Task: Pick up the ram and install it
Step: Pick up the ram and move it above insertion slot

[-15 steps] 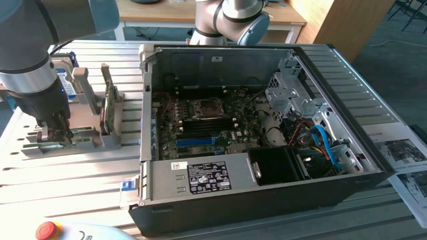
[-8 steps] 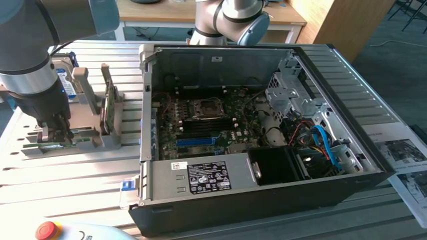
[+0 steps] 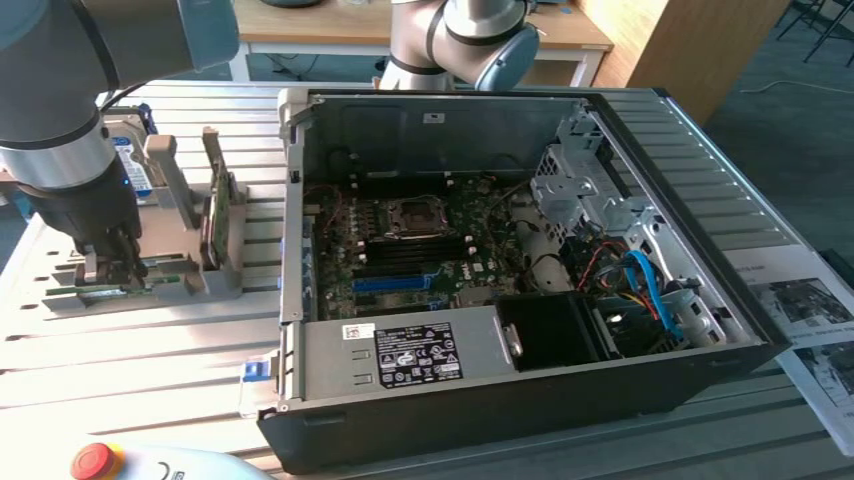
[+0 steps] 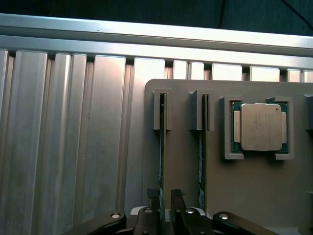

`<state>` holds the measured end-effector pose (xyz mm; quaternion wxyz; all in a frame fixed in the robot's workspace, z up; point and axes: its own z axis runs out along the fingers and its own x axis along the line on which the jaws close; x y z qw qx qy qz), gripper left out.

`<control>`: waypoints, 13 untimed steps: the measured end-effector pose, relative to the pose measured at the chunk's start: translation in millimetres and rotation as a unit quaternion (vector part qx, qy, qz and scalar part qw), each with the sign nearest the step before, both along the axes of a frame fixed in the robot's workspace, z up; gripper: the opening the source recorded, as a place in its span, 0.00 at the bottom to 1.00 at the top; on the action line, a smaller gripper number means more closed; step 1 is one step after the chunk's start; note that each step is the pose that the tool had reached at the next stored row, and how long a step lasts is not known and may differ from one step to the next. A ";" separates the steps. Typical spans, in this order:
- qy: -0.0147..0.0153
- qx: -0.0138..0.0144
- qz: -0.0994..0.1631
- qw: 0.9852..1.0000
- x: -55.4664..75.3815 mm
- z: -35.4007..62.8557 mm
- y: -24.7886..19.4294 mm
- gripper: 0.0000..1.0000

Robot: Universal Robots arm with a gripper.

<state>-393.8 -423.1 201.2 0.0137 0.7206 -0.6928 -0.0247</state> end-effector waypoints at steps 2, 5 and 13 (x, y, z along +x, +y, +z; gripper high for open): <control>0.000 0.000 0.001 1.000 0.0 0.0 0.0 0.24; 0.000 0.000 0.005 1.000 0.0 0.0 0.0 0.24; 0.000 0.000 0.007 1.000 0.0 0.0 0.0 0.24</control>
